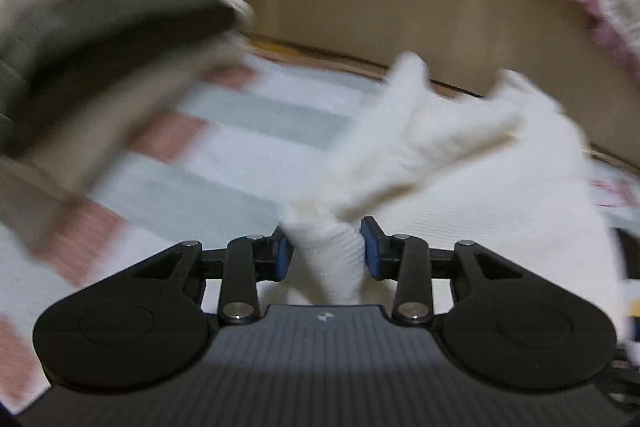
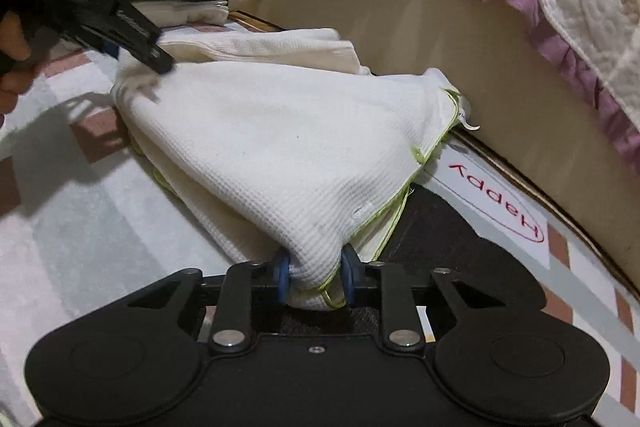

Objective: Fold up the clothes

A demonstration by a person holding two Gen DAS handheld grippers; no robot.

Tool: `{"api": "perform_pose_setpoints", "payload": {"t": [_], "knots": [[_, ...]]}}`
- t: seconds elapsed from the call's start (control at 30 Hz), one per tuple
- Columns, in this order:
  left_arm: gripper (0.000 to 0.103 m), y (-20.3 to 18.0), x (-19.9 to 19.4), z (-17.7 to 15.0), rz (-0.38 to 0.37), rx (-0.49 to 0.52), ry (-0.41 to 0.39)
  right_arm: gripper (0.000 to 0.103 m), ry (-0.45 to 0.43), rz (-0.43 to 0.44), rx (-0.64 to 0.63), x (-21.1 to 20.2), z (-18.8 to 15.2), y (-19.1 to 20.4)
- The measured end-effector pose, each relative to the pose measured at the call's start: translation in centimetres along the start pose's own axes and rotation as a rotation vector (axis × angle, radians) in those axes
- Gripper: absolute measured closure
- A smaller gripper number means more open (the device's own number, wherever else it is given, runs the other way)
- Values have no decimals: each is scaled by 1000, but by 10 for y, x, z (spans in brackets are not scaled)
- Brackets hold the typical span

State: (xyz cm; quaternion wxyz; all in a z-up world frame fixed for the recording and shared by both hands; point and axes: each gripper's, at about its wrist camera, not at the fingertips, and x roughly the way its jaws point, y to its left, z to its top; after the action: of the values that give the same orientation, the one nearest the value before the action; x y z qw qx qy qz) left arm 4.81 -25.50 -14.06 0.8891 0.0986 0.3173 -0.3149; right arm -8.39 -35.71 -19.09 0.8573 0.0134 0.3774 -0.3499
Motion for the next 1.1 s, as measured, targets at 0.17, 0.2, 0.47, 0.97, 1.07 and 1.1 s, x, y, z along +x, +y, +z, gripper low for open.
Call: {"api": "perform_pose_setpoints", "payload": {"t": [0.17, 0.2, 0.47, 0.97, 1.07, 1.1], "knots": [[68, 25, -18, 16, -51, -74, 20, 75, 24, 58, 88, 3, 1, -12], [67, 21, -19, 21, -105, -57, 28, 74, 30, 79, 99, 2, 1, -14], [26, -69, 25, 67, -319, 414, 42, 58, -207, 234, 321, -41, 14, -69], [82, -35, 123, 105, -285, 54, 147, 48, -27, 240, 648, 71, 54, -123], [49, -9, 137, 102, -204, -135, 165, 40, -9, 222, 666, 82, 51, -124], [49, -2, 138, 100, -199, -167, 183, 38, -3, 216, 672, 85, 50, -125]]}}
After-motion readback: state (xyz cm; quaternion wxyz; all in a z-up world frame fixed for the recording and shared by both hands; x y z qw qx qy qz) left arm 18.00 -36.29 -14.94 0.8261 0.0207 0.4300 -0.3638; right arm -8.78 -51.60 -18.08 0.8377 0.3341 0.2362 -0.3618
